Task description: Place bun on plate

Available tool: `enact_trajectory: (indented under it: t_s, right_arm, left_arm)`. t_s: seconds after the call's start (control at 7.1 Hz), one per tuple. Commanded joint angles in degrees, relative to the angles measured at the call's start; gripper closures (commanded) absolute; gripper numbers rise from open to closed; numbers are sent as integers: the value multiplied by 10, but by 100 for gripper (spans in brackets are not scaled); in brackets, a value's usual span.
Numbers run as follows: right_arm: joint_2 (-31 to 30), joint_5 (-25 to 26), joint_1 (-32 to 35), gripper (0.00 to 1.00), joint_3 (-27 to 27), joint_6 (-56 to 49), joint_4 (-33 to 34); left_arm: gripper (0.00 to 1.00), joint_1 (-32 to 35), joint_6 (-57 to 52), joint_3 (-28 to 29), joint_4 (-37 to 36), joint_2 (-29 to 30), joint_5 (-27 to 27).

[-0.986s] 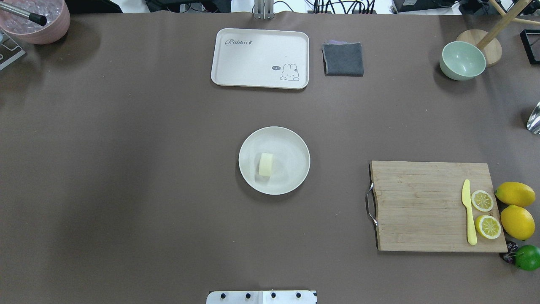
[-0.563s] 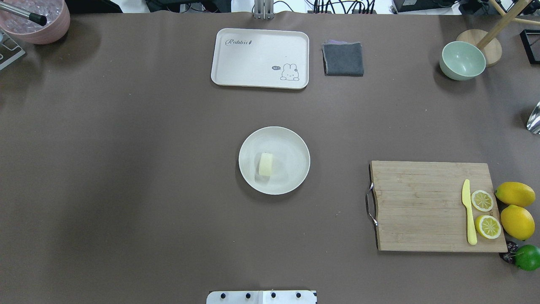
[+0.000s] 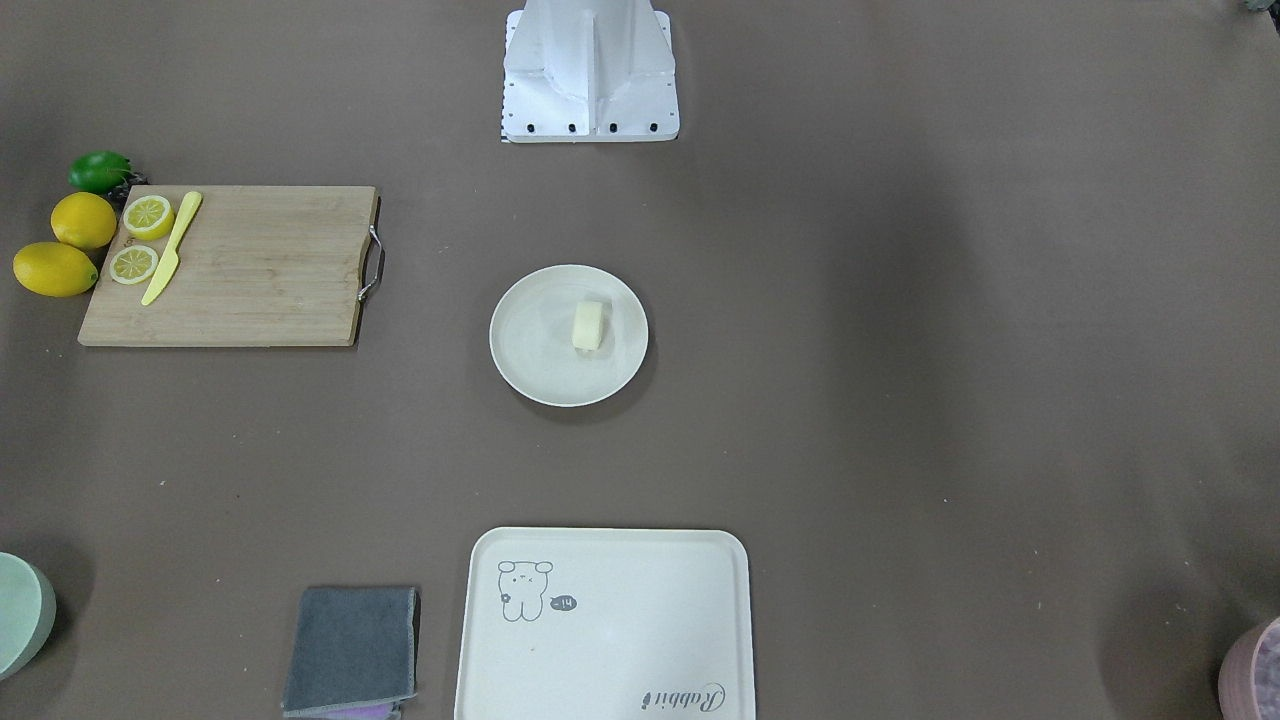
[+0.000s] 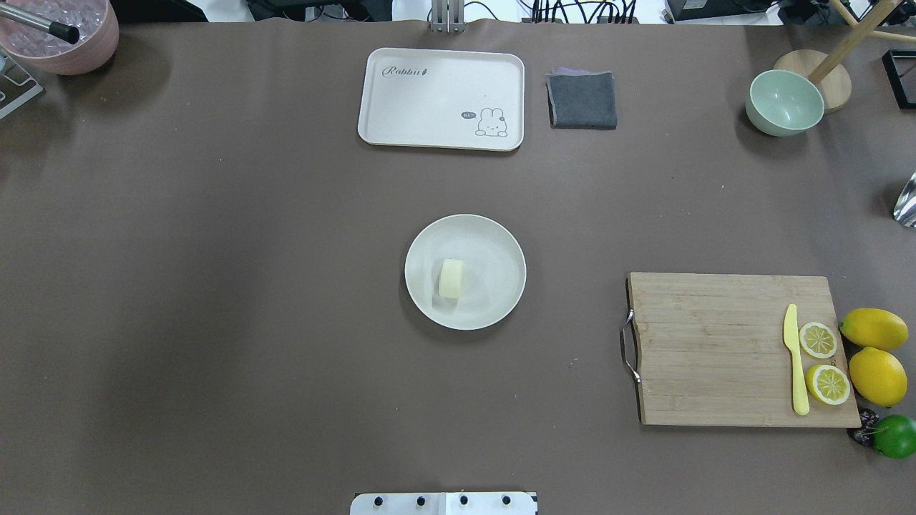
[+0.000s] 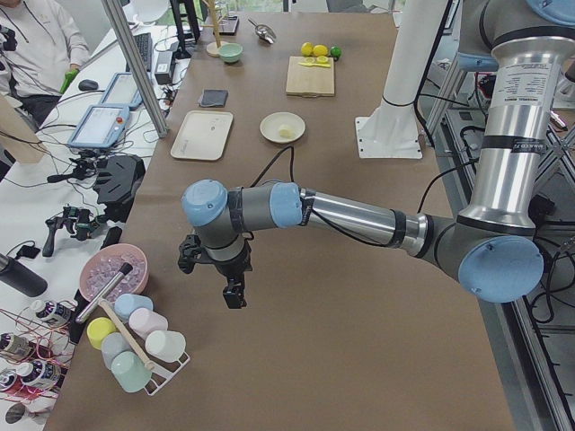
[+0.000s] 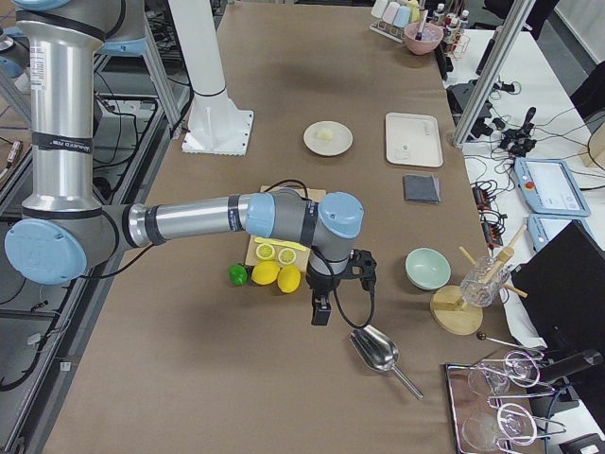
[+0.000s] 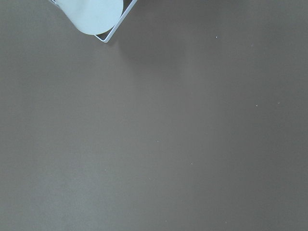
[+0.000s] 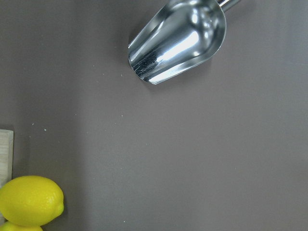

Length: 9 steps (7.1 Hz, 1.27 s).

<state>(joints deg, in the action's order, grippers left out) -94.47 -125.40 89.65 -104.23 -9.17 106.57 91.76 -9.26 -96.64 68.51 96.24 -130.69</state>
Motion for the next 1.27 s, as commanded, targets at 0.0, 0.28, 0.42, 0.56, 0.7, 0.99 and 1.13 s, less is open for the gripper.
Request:
enact_trajectory:
  t_s: [0.0, 0.28, 0.42, 0.56, 0.7, 0.99, 1.13]
  right_arm:
    - [1, -1, 0, 0, -2, 2, 0]
    - [-1, 0, 0, 0, -3, 1, 0]
    - [-2, 2, 0, 0, 0, 1, 0]
    - [-2, 2, 0, 0, 0, 1, 0]
    - [-2, 2, 0, 0, 2, 1, 0]
    - [-2, 2, 0, 0, 2, 1, 0]
    - [-1, 2, 0, 0, 1, 1, 0]
  left_arm:
    - [1, 0, 0, -2, 5, 0, 0]
    - [1, 0, 0, -3, 5, 0, 0]
    - [1, 0, 0, -8, 4, -3, 0]
    - [1, 1, 0, -16, 4, -7, -1]
    - [1, 1, 0, -15, 4, -7, -1]
    - [1, 1, 0, -13, 4, -7, 0]
    - [1, 2, 0, -12, 4, -8, 0]
